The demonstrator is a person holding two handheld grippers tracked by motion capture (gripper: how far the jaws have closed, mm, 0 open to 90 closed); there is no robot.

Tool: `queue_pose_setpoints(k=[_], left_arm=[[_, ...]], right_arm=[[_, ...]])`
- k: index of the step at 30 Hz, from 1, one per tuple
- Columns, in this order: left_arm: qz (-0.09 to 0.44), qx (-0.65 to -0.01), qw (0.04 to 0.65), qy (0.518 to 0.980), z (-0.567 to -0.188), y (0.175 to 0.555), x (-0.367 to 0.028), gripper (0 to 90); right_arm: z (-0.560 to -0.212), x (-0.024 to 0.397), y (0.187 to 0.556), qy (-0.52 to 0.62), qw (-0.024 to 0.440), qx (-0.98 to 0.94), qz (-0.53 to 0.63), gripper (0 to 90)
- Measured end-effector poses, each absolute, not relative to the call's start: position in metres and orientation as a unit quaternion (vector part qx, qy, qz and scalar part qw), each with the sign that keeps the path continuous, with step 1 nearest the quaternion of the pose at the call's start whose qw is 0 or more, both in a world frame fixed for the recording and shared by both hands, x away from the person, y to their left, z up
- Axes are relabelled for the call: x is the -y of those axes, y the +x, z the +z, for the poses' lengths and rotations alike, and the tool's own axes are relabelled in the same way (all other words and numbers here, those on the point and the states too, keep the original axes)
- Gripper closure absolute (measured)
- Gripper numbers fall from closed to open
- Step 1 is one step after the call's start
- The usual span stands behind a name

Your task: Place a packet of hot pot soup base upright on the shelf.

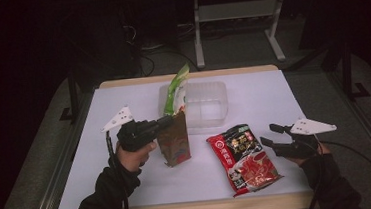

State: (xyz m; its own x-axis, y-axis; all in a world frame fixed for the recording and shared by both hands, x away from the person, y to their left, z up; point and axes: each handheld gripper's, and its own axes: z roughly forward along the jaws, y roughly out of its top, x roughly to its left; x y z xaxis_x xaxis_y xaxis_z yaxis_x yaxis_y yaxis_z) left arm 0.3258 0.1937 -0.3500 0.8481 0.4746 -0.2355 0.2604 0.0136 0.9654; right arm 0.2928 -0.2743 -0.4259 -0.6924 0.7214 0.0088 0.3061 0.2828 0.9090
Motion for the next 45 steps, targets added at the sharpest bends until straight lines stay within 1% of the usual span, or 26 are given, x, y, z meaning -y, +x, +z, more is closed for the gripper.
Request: queue_pose_setpoints(k=[12,21,26,27,36,40,45], left_arm=[[0.114,-0.272,0.679,0.672,-0.33,0.331,-0.189,87.5],[0.134,-0.278,0.678,0.667,-0.313,0.346,-0.169,87.5],[0.157,-0.295,0.676,0.657,-0.302,0.361,-0.161,87.4],[0.154,-0.299,0.677,0.654,-0.301,0.365,-0.159,87.4],[0.179,-0.335,0.661,0.647,-0.301,0.399,-0.13,87.3],[0.207,-0.347,0.65,0.643,-0.302,0.41,-0.116,87.3],[0.263,-0.35,0.616,0.655,-0.304,0.42,-0.102,87.3]], right_arm=[[-0.427,0.275,0.291,0.334,0.209,-0.774,0.496,38.1],[-0.428,0.277,0.291,0.338,0.209,-0.773,0.495,38.2],[-0.429,0.28,0.291,0.341,0.21,-0.77,0.497,38.2],[-0.429,0.28,0.291,0.34,0.211,-0.77,0.497,38.2],[-0.428,0.28,0.29,0.341,0.209,-0.768,0.5,38.2],[-0.428,0.28,0.29,0.339,0.209,-0.769,0.5,38.2],[-0.428,0.281,0.29,0.338,0.209,-0.768,0.502,38.2]])
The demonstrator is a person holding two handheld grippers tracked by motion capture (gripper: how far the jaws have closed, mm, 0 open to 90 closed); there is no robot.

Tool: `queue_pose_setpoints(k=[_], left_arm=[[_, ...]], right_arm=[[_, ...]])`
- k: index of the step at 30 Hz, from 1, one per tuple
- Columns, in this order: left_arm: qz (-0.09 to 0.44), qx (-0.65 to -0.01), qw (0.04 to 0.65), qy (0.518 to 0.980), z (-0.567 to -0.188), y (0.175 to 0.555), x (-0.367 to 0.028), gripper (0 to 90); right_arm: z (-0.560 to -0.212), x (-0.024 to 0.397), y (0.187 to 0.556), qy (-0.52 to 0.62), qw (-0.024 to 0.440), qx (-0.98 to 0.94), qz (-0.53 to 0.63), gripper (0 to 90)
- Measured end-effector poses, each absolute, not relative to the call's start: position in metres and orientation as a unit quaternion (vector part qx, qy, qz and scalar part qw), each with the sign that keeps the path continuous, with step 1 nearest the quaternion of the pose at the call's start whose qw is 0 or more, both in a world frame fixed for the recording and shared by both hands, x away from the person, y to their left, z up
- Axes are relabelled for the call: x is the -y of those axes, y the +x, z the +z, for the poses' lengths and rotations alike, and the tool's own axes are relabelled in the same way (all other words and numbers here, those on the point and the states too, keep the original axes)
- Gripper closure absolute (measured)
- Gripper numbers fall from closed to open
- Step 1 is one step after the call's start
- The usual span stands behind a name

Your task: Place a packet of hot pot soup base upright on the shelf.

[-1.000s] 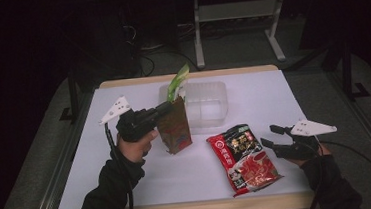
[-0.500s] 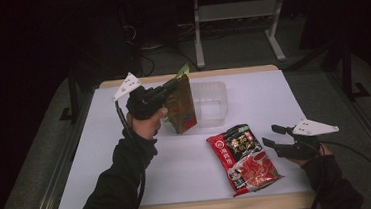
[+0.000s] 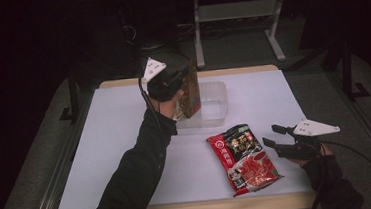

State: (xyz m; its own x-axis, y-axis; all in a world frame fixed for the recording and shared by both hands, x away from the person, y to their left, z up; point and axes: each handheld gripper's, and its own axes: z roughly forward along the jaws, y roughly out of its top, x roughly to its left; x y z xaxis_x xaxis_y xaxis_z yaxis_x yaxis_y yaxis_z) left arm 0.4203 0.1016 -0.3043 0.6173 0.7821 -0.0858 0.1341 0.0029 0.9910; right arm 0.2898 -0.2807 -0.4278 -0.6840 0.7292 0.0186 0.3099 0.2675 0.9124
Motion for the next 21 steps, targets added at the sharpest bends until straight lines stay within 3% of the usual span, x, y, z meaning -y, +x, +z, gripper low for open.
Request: queue_pose_setpoints(k=[21], left_arm=[[0.243,-0.406,0.606,0.639,-0.347,0.449,-0.085,85.8]], right_arm=[[-0.431,0.28,0.291,0.338,0.203,-0.771,0.501,38.2]])
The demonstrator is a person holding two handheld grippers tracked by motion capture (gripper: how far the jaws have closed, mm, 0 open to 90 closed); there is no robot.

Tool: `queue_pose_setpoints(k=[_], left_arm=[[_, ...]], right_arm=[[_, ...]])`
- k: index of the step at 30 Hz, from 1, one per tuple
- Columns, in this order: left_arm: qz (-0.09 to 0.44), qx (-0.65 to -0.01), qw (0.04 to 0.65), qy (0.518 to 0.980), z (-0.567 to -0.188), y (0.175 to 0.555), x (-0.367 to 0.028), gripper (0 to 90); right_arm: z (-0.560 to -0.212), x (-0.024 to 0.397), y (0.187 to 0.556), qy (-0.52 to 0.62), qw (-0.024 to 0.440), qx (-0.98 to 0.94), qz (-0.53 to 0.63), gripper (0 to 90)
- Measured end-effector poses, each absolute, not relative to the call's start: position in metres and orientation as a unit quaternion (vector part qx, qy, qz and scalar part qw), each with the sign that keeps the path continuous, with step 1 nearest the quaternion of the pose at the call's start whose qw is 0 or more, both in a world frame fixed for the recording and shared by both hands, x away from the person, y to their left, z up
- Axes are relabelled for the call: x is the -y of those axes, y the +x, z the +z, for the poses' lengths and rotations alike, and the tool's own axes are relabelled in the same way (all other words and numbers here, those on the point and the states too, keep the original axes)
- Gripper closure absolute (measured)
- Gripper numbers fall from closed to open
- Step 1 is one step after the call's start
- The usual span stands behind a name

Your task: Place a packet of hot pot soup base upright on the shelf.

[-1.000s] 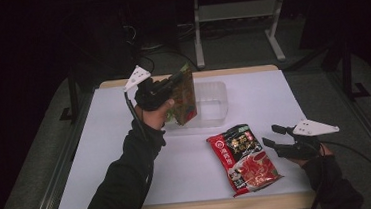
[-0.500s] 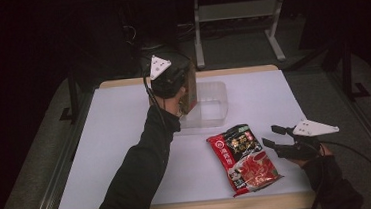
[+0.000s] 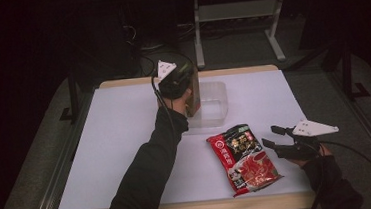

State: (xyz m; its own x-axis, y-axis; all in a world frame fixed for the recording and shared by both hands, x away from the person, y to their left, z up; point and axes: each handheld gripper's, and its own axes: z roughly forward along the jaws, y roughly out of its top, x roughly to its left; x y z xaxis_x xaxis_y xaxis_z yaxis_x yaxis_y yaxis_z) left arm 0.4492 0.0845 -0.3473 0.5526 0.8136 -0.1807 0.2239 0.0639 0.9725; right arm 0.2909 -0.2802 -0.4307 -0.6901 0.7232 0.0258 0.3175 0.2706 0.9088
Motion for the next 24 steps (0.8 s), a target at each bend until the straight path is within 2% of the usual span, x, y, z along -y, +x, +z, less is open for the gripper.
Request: queue_pose_setpoints(k=[2,17,24], left_arm=[[0.23,-0.404,0.609,0.642,-0.354,0.448,-0.086,85.3],[0.229,-0.364,0.602,0.672,-0.362,0.435,-0.102,77.2],[0.225,-0.33,0.599,0.694,-0.363,0.422,-0.113,58.3]], right_arm=[[-0.431,0.28,0.291,0.336,0.203,-0.772,0.5,38.2],[-0.431,0.279,0.291,0.336,0.203,-0.774,0.496,38.5],[-0.432,0.278,0.291,0.336,0.199,-0.779,0.491,38.7]])
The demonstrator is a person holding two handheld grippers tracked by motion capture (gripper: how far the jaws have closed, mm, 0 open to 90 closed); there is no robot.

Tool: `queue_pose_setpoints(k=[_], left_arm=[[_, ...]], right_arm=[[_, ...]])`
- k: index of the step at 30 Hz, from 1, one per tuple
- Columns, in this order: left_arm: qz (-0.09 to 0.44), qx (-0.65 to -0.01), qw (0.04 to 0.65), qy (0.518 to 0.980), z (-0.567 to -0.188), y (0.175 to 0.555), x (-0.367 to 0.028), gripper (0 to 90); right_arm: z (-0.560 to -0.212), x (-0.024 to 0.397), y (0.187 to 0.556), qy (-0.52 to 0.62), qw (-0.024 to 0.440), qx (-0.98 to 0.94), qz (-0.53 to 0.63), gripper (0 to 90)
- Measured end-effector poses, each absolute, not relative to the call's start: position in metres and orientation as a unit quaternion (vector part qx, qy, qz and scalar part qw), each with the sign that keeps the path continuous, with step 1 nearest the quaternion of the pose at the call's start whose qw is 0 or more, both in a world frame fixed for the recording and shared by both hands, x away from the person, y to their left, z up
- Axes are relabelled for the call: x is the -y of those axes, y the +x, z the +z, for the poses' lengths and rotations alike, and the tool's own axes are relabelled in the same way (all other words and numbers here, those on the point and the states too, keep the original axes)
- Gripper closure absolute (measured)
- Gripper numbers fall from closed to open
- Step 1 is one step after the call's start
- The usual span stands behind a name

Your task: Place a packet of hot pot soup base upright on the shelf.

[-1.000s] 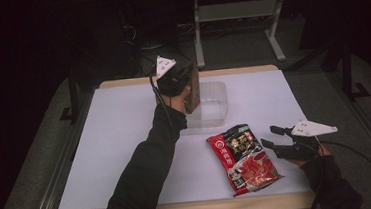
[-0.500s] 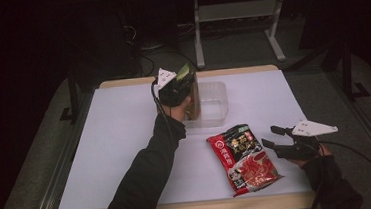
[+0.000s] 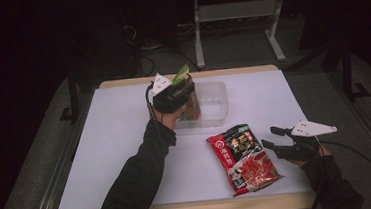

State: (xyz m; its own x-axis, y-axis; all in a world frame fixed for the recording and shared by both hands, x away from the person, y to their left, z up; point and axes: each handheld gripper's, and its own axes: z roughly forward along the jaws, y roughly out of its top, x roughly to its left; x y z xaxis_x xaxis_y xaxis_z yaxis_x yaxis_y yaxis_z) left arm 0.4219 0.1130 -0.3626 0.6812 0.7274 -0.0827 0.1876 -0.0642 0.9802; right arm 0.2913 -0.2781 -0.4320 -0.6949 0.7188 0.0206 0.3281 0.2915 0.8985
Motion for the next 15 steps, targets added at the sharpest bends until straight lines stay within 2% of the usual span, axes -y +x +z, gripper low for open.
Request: queue_pose_setpoints(k=[7,13,15], left_arm=[[0.234,-0.275,0.575,0.734,-0.361,0.394,-0.132,43.8],[0.229,-0.217,0.568,0.76,-0.361,0.363,-0.151,41.3],[0.217,-0.211,0.569,0.764,-0.364,0.354,-0.157,39.9]], right_arm=[[-0.433,0.273,0.288,0.33,0.186,-0.794,0.476,45.7],[-0.435,0.268,0.282,0.32,0.163,-0.814,0.457,49.4],[-0.435,0.267,0.281,0.321,0.163,-0.817,0.45,46.6]])
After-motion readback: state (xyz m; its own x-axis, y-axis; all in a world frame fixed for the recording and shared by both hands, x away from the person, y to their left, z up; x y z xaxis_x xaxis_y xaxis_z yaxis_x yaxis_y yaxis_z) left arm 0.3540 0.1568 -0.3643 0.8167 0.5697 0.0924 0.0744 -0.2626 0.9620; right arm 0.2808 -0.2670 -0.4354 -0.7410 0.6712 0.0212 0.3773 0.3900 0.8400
